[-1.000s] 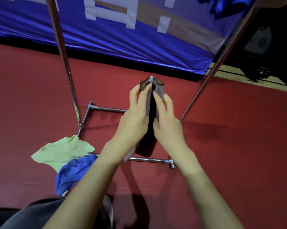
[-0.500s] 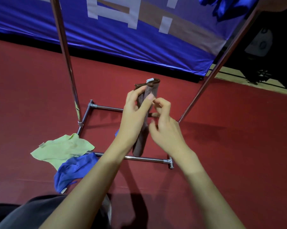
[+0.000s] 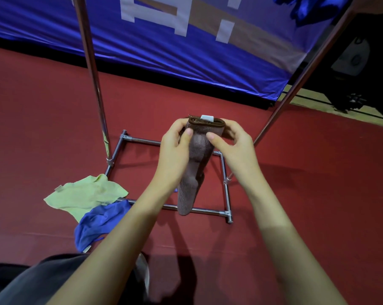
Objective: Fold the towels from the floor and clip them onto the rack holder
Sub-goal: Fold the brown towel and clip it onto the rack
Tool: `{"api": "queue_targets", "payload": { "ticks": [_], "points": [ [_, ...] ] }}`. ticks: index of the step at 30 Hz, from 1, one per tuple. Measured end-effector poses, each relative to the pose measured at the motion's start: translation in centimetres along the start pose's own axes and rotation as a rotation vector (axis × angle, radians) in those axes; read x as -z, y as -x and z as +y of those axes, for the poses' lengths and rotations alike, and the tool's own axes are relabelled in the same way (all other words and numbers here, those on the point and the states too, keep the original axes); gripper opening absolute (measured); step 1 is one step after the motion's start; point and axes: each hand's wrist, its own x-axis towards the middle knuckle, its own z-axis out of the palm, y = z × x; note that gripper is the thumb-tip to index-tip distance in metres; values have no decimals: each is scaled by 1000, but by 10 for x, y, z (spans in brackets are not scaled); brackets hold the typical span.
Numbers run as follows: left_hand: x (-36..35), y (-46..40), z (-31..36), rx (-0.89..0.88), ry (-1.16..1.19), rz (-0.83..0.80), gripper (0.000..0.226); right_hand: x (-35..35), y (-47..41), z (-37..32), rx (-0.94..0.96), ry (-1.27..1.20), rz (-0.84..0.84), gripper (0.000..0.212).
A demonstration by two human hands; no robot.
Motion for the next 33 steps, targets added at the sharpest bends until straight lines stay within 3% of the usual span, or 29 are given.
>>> {"api": "queue_targets", "payload": {
  "ticks": [3,6,10,14,18,21,24,27,33],
  "points": [
    [-1,2,0,12,90,7,33,2,0,0,1,-46,-50,15],
    [-1,3,-3,25,119,42,31,2,0,-1,-4,-64,-51,19],
    [-3,8,-12,89,98,-60,19,2,-3,-1,-14,-99,-4,19],
    [-4,12,-24,219,24,-155,27,-2,-3,0,-21,-160,35,17],
    [-4,11,-23,196,-1,-107,20,-8,6,9,-97,-227,0,22],
    [-5,9,-16,199,29,-41,13,-7,20,23,-207,-211,-136,29],
    [-5,5,-11,210,46,41,14,-5,28,34,-208,-158,-186,18],
    [-6,5,-9,220,98,64,15,-3,27,32,-164,-169,-125,16],
    [-23,23,-11,349,78,-107,20,-11,19,20,-106,-239,88,11]
  ]
}}
